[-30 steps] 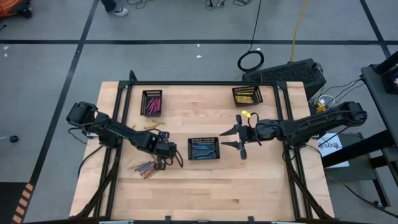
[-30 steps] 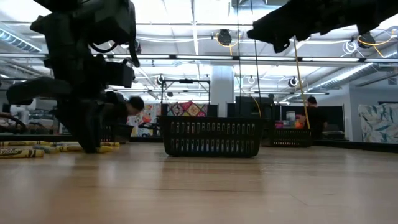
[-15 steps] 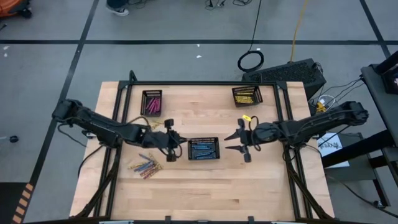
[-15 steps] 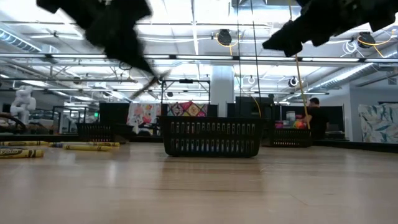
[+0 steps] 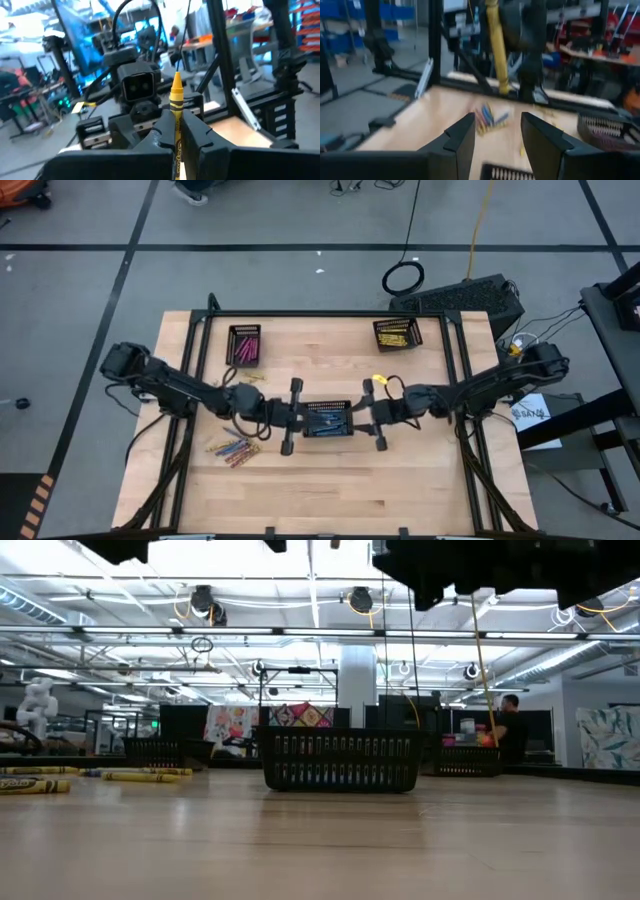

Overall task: Sort crayons
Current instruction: Put the yellow crayon into the top right black bin

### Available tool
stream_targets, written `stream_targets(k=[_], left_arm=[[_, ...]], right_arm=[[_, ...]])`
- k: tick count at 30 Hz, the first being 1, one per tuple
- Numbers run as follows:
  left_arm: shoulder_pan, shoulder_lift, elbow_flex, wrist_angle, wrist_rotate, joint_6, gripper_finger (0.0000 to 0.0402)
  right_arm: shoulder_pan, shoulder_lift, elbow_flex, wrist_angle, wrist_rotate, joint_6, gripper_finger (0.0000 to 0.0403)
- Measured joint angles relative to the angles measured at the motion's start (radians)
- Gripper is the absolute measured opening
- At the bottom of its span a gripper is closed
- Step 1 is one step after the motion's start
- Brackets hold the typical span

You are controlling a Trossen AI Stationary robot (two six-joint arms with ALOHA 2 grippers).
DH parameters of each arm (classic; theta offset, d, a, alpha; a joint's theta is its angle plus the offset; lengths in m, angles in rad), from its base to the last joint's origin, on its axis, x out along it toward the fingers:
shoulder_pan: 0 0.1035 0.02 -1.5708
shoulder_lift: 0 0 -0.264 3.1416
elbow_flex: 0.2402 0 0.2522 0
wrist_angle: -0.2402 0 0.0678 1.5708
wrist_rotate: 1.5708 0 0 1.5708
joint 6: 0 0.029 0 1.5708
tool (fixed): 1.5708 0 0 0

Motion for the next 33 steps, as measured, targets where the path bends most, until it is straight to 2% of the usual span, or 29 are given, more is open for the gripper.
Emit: stream_targets(k=[9, 15, 21, 26, 29, 33], left_arm=[[0.001, 0.078, 0.000, 0.129, 0.007, 0.001, 0.0002], [0.001, 0.091, 0.000, 0.149, 0.008, 0.000, 0.0002], [0.003, 0.091, 0.000, 0.169, 0.007, -0.001, 0.0002], [0.004, 0.091, 0.000, 0.157, -0.013, -0.006, 0.0002], [0.004, 0.091, 0.000, 0.156, -0.014, -0.006, 0.0002], [0.004, 0.091, 0.000, 0.155, -0.015, -0.006, 0.0002]], right_arm=[[0.014, 0.107, 0.000, 0.209, 0.040, 0.009, 0.0144], [0.014, 0.159, 0.002, 0.300, 0.059, 0.008, 0.0144], [0.014, 0.161, 0.069, 0.185, 0.057, -0.002, 0.0144], [0.015, 0.161, 0.096, 0.155, 0.057, -0.021, 0.0139], [0.015, 0.161, 0.096, 0.151, 0.056, -0.022, 0.0122], [0.015, 0.161, 0.096, 0.148, 0.056, -0.018, 0.0079]])
